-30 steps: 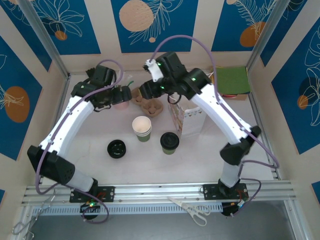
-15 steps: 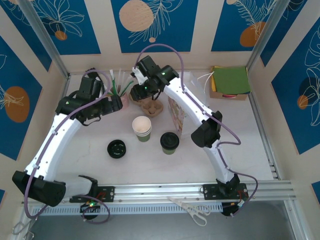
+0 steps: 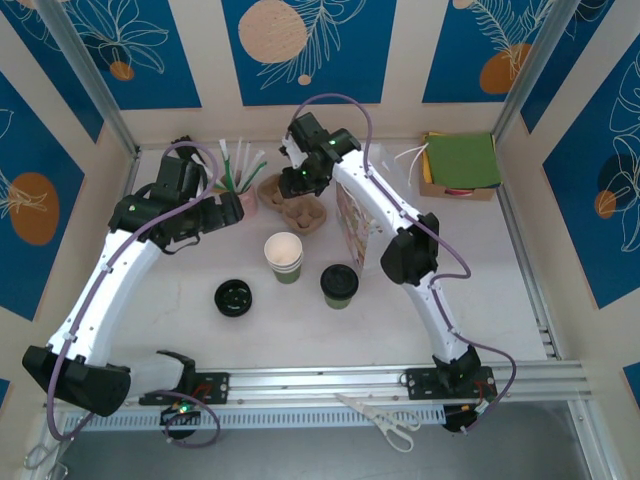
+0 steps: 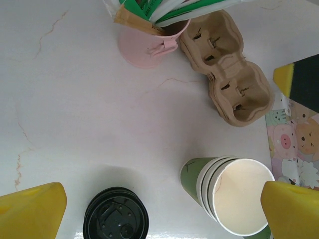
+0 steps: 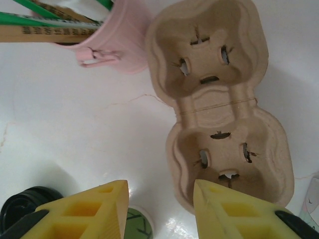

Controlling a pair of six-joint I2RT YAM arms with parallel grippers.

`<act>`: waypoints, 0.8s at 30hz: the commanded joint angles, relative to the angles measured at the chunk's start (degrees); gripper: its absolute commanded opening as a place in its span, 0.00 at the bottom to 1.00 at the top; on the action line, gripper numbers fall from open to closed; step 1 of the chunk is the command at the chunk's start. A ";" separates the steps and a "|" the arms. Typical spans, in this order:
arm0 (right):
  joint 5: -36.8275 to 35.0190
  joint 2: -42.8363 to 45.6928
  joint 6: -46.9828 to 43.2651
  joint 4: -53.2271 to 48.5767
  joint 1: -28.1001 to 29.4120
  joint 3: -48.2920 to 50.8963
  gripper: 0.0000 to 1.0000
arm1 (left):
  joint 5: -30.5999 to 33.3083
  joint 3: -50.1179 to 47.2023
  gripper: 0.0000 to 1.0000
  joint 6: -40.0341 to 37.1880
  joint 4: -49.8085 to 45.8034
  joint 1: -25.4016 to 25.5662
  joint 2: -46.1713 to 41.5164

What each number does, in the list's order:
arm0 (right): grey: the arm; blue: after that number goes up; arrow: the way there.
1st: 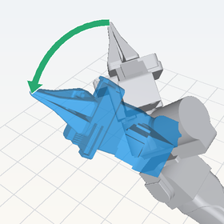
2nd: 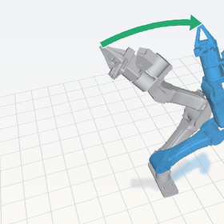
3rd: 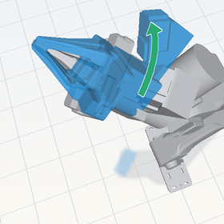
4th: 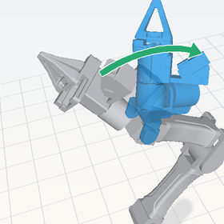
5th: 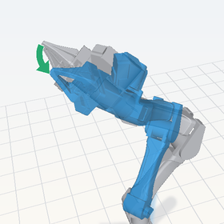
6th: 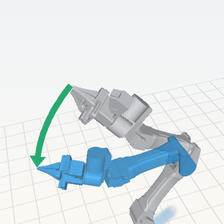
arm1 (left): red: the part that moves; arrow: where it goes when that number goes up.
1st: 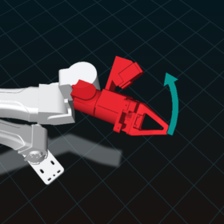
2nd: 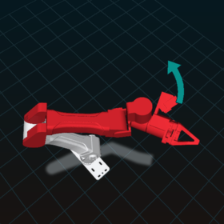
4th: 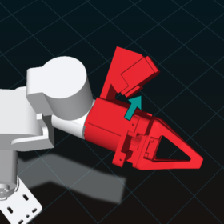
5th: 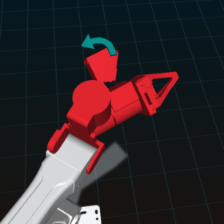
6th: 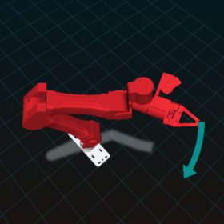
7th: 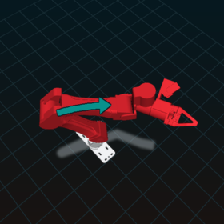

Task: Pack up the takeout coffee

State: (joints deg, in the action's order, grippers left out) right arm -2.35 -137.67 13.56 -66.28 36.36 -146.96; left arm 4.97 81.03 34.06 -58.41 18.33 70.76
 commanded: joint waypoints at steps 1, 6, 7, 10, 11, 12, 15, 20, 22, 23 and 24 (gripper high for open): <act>1.36 -2.04 -0.18 -0.80 0.56 -0.39 0.40 | -0.26 -0.44 1.00 0.25 -1.97 -0.74 -0.65; 0.24 -3.04 0.10 -1.13 0.82 0.30 0.40 | -0.31 -0.44 1.00 0.24 -2.14 -0.70 -0.47; -0.26 -3.13 0.06 -1.13 0.82 0.57 0.40 | -0.28 -0.44 1.00 0.22 -2.06 -0.70 -0.37; -1.01 -3.28 -0.07 -1.13 0.73 2.09 0.40 | -0.49 -0.69 1.00 0.30 -1.88 -0.67 -0.27; -1.46 -3.28 -0.20 -1.19 0.80 2.64 0.40 | -0.57 -0.75 1.00 0.26 -1.77 -0.71 -0.19; -1.71 -3.14 -0.29 -1.28 0.89 3.31 0.39 | -0.58 -0.79 1.00 0.24 -1.71 -0.67 -0.12; -3.07 -2.54 -0.34 -1.44 1.30 5.29 0.39 | -0.75 -1.10 1.00 0.35 -1.53 -0.66 -0.13; -5.16 -1.22 0.41 -1.57 1.39 8.61 0.39 | -0.97 -1.82 1.00 0.31 -0.92 -0.68 -0.47; -5.59 -0.73 0.62 -1.62 1.22 9.94 0.39 | -1.13 -2.10 1.00 0.34 -0.65 -0.71 -0.58; -5.48 -0.52 0.74 -1.57 1.10 10.50 0.38 | -1.19 -2.27 1.00 0.31 -0.57 -0.70 -0.57; -5.57 -0.41 1.00 -1.62 1.01 11.01 0.37 | -1.41 -2.50 1.00 0.36 -0.40 -0.74 -0.54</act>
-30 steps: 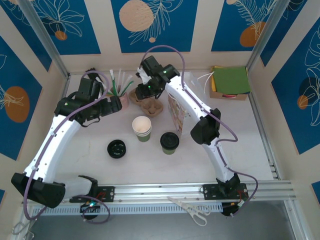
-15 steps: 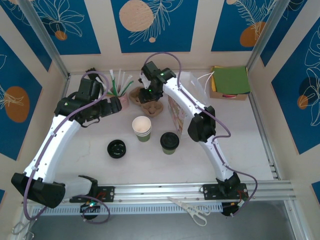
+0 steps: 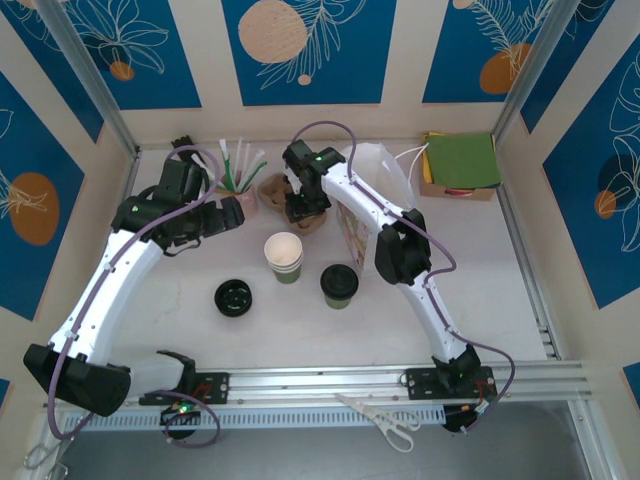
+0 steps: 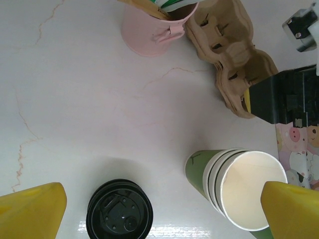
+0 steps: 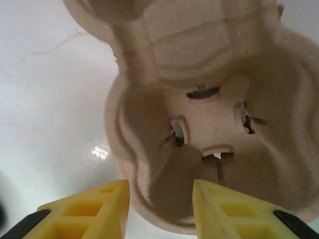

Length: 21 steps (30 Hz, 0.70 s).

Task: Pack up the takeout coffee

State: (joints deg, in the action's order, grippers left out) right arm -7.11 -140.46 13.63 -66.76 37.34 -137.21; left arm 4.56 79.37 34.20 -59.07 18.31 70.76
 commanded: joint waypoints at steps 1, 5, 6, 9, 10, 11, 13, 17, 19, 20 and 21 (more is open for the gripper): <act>-1.11 2.39 1.20 -1.45 -0.04 1.41 0.36 | -1.11 -0.96 1.00 0.22 0.43 -0.65 -0.61; -2.11 3.85 2.19 -2.10 -0.23 3.33 0.35 | -1.48 -1.37 1.00 0.13 0.79 -0.66 -0.59; -2.03 4.56 2.37 -1.82 -0.25 4.50 0.35 | -1.46 -1.55 1.00 0.17 0.88 -0.67 -0.54; -1.53 7.18 3.14 -0.66 -0.25 8.06 0.35 | -2.08 -2.35 1.00 0.18 1.65 -0.66 -0.56; -1.33 8.01 3.41 -0.29 -0.25 9.19 0.35 | -2.18 -2.66 1.00 0.28 1.91 -0.68 -0.47; -1.00 8.79 3.81 -0.04 -0.25 10.17 0.35 | -2.43 -2.97 1.00 0.18 2.18 -0.73 -0.45; -0.67 10.16 4.39 -0.29 -0.27 11.78 0.35 | -2.98 -3.30 1.00 0.12 2.76 -0.64 -0.34; 0.02 12.50 5.12 -0.10 -0.26 15.62 0.35 | -3.96 -3.68 1.00 0.27 3.69 -0.69 -0.24; -0.27 13.59 5.22 0.77 -0.25 18.17 0.35 | -4.22 -3.70 1.00 0.36 3.79 -0.69 0.00; -0.25 14.03 5.10 1.25 -0.34 19.36 0.35 | -4.42 -3.70 1.00 0.42 3.87 -0.66 0.14; -0.50 14.37 5.10 1.68 -0.43 20.46 0.35 | -4.60 -3.62 1.00 0.40 4.00 -0.64 0.26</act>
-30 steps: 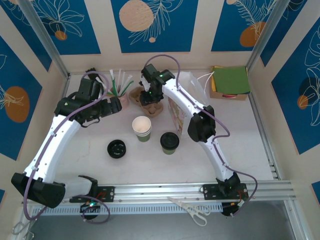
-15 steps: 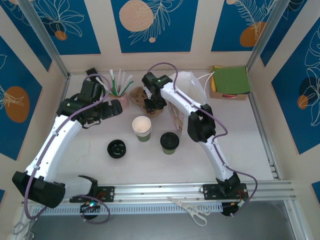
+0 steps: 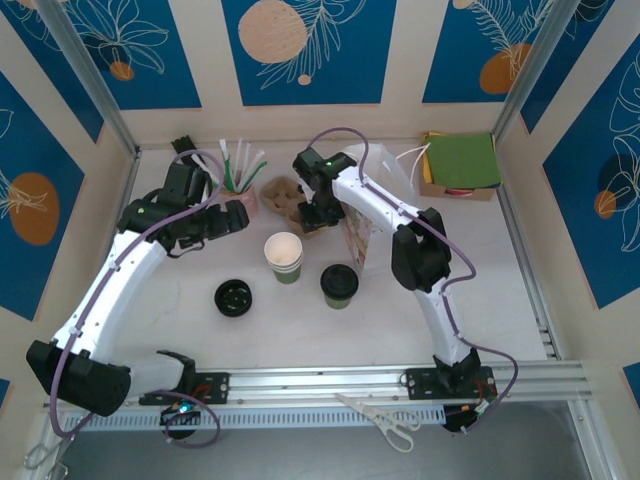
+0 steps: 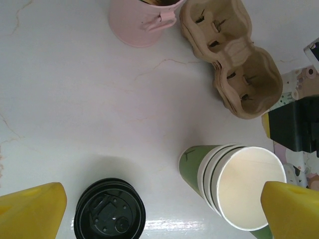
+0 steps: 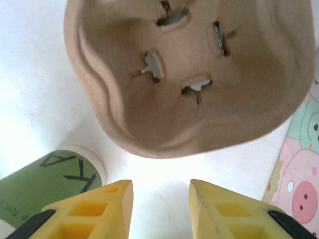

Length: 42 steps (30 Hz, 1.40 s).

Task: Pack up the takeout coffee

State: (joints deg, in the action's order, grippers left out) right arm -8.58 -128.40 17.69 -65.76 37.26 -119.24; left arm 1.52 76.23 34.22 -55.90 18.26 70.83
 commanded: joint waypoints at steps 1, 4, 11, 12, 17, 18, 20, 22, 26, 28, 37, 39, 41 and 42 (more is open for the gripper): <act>0.98 2.57 1.04 1.05 -0.34 3.18 0.35 | -1.60 -0.38 1.00 0.42 0.79 -0.59 0.23; 1.54 3.06 0.38 1.85 -0.34 2.88 0.35 | -1.93 -0.10 1.00 0.35 0.88 -0.58 0.49; 1.86 0.95 -0.16 2.46 -0.08 -3.93 0.35 | -2.57 -0.26 1.00 0.66 1.10 -0.59 0.30; 1.82 -0.15 -0.29 2.32 -0.08 -5.38 0.34 | -2.62 -0.29 1.00 0.65 1.10 -0.59 0.19; 1.49 -7.09 -1.56 0.17 -0.72 -13.95 0.33 | -2.91 -0.12 1.00 0.15 0.75 -0.57 -0.34; 1.55 -8.37 -1.55 -0.18 -1.02 -15.39 0.33 | -2.97 0.04 1.00 0.09 0.64 -0.53 -0.42; 1.70 -9.94 -1.30 -1.11 -1.54 -17.12 0.33 | -3.01 0.29 1.00 0.02 0.38 -0.59 -0.53; 1.65 -10.21 -1.17 -1.23 -1.75 -16.79 0.32 | -2.88 0.41 1.00 -0.18 0.22 -0.56 -0.76; 1.22 -8.13 -1.26 -0.38 -1.36 -11.93 0.31 | -2.46 0.07 1.00 -0.32 0.00 -0.55 -1.13; 0.56 -6.17 -1.12 0.63 -1.13 -8.34 0.31 | -2.44 -0.11 1.00 -0.21 0.27 -0.55 -1.05; -0.09 4.21 0.62 5.37 -1.08 8.40 0.30 | -3.08 -0.42 1.00 -0.02 1.05 -0.66 -0.53; -0.03 5.95 0.68 5.73 -0.78 9.93 0.31 | -3.30 -0.63 1.00 0.05 1.31 -0.60 -0.46; -0.04 6.94 0.68 5.81 -0.54 10.26 0.31 | -3.52 -0.65 1.00 0.11 1.58 -0.59 -0.26; -0.03 7.16 0.72 5.75 -0.45 10.13 0.31 | -3.69 -0.73 1.00 0.15 1.76 -0.60 -0.17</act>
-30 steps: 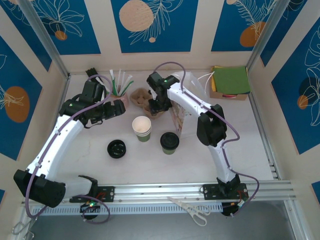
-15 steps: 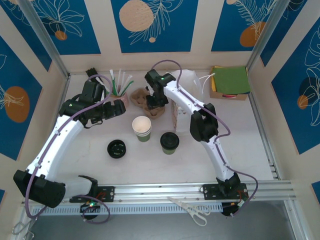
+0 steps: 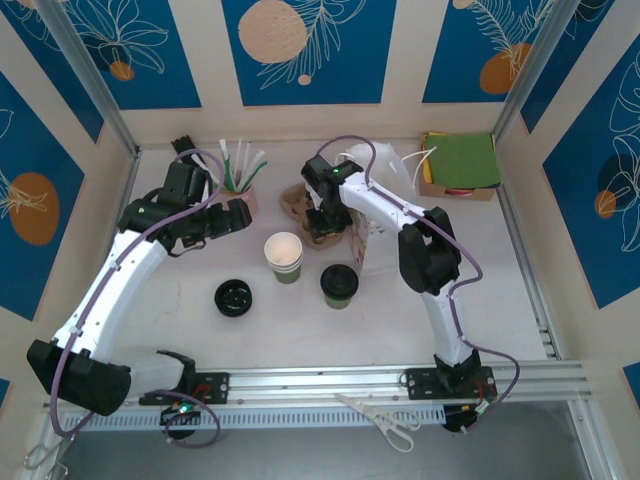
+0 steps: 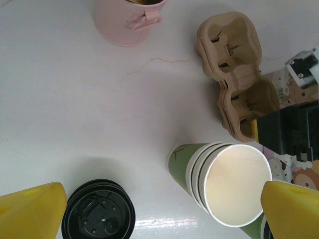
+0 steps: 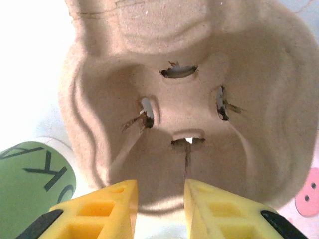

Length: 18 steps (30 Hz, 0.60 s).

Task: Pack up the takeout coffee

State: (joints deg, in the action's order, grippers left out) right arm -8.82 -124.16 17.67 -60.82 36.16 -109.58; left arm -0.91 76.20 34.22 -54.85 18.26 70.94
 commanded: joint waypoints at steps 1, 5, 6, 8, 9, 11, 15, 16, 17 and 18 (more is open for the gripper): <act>0.05 2.96 0.80 0.74 0.69 0.19 0.31 | -1.50 -0.71 1.00 0.19 0.79 -0.59 -0.32; -0.11 2.53 0.61 2.10 0.76 -1.45 0.32 | -2.32 -1.05 1.00 0.36 1.33 -0.55 -0.20; -0.44 2.28 0.65 2.72 0.84 -1.98 0.32 | -2.49 -1.34 1.00 0.40 1.54 -0.56 -0.29; -0.85 1.54 0.05 4.04 1.09 -2.67 0.33 | -3.32 -2.20 1.00 0.31 2.28 -0.47 -0.74; -0.98 0.76 -0.13 4.19 1.19 -3.52 0.34 | -3.88 -2.70 1.00 0.18 2.82 -0.47 -0.97; -1.08 -1.06 -0.38 3.46 1.19 -6.07 0.36 | -4.62 -3.62 1.00 0.15 3.34 -0.49 -1.62; -1.62 -4.13 -0.36 3.07 1.10 -9.93 0.38 | -5.16 -4.56 1.00 0.00 3.52 -0.51 -2.55; -1.87 -4.70 -0.36 3.14 1.13 -10.66 0.38 | -5.17 -4.60 1.00 -0.03 3.52 -0.43 -2.69; -1.98 -5.35 -0.43 3.25 1.15 -11.54 0.38 | -5.20 -4.56 1.00 -0.20 3.43 -0.42 -2.80; -1.99 -5.92 -0.61 3.18 1.10 -12.38 0.38 | -5.24 -4.50 1.00 -0.27 3.35 -0.49 -2.82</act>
State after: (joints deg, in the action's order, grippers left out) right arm -10.20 -127.81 17.61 -57.19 37.01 -119.50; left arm -4.62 72.07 34.20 -52.07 18.26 69.71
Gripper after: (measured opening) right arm 0.379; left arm 0.998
